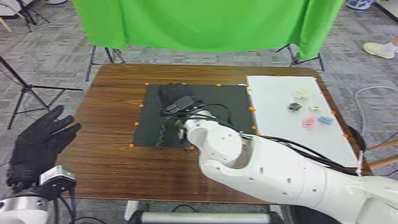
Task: Arrange flowers
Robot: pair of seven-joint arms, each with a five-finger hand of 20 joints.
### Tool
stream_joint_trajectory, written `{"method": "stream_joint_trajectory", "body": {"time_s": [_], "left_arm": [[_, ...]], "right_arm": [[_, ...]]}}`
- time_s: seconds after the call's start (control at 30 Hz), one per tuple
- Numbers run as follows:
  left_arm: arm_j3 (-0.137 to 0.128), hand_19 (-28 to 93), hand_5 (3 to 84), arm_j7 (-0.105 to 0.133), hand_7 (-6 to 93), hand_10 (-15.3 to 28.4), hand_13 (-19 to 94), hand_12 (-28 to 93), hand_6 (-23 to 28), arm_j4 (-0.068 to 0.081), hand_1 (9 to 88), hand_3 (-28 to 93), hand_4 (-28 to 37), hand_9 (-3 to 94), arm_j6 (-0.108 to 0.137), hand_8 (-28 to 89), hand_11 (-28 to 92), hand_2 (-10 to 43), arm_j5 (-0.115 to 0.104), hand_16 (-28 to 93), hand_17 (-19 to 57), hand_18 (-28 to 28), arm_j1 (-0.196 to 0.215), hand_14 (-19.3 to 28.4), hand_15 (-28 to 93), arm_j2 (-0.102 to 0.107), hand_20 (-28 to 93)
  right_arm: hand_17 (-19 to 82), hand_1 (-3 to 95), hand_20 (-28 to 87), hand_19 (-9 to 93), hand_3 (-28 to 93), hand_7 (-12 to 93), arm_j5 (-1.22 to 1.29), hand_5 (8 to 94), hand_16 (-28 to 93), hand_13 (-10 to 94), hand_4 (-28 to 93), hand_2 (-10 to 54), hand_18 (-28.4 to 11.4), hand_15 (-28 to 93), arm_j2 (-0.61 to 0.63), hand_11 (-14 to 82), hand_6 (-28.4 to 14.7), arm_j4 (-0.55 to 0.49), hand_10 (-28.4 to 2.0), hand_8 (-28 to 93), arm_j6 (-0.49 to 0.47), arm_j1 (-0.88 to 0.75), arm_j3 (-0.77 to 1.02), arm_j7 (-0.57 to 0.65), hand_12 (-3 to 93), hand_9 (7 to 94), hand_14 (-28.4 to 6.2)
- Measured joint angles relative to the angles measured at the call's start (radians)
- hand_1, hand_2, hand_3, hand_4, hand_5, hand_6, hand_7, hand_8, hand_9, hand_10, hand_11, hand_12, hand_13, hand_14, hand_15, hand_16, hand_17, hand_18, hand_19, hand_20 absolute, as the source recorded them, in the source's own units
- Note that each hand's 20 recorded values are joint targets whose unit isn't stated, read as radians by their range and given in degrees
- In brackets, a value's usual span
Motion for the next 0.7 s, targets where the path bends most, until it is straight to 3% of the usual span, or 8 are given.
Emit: {"method": "stream_joint_trajectory", "body": {"time_s": [0.17, 0.33, 0.47, 0.7], "left_arm": [[0.016, 56, 37.3, -0.001, 14.1, 19.6, 25, 9, 9.8, 0.023, 24.6, 81, -21.3, 34.1, -0.005, -10, 26, 6.1, 0.001, -9, -11.0, 23.2, -0.038, 26.2, 48, 0.006, -2], [0.04, 56, 37.3, -0.001, 14.1, 19.6, 25, 9, 9.8, 0.051, 24.6, 81, -21.4, 34.1, -0.019, -10, 26, 6.1, 0.001, -9, -11.0, 23.2, -0.097, 26.2, 48, 0.026, -2], [0.037, 56, 37.3, -0.006, 14.1, 19.5, 25, 9, 9.8, 0.053, 24.5, 81, -21.3, 34.1, -0.036, -10, 26, 6.1, 0.004, -9, -11.0, 23.2, -0.12, 26.2, 48, 0.034, -2], [0.03, 56, 37.3, -0.008, 14.2, 19.6, 25, 9, 9.8, 0.052, 24.5, 81, -21.3, 34.1, -0.05, -10, 26, 6.1, 0.007, -9, -11.0, 23.2, -0.116, 26.2, 48, 0.035, -2]], "right_arm": [[40, 51.7, 52, 93, 84, 29, 0.05, 81.3, 17, 77, -28, -9.5, -24.6, 74, -0.064, 22.5, -0.7, 0.05, -8.9, 3, 0.036, 0.013, -0.054, 0.025, 33.8, 89.8, -8.3], [40, 51.5, 52, 93, 84, 29, 0.212, 80.9, 17, 77, -28, -9.5, -24.5, 75, -0.111, 23.8, -0.7, 0.085, -9.3, 2, 0.086, 0.04, -0.1, 0.098, 33.3, 89.2, -8.4], [39, 51.3, 52, 93, 84, 29, 0.213, 80.4, 17, 77, -28, -9.5, -24.3, 75, -0.127, 24.9, -0.6, 0.109, -9.7, 2, 0.084, 0.042, -0.104, 0.12, 32.6, 88.6, -8.4], [39, 49.0, 52, 93, 83, 29, 0.207, 77.5, 16, 75, -28, -9.5, -24.0, 76, -0.137, 25.9, -1.3, 0.145, -9.3, 0, 0.099, 0.057, -0.136, 0.158, 31.6, 86.3, -8.4]]}}
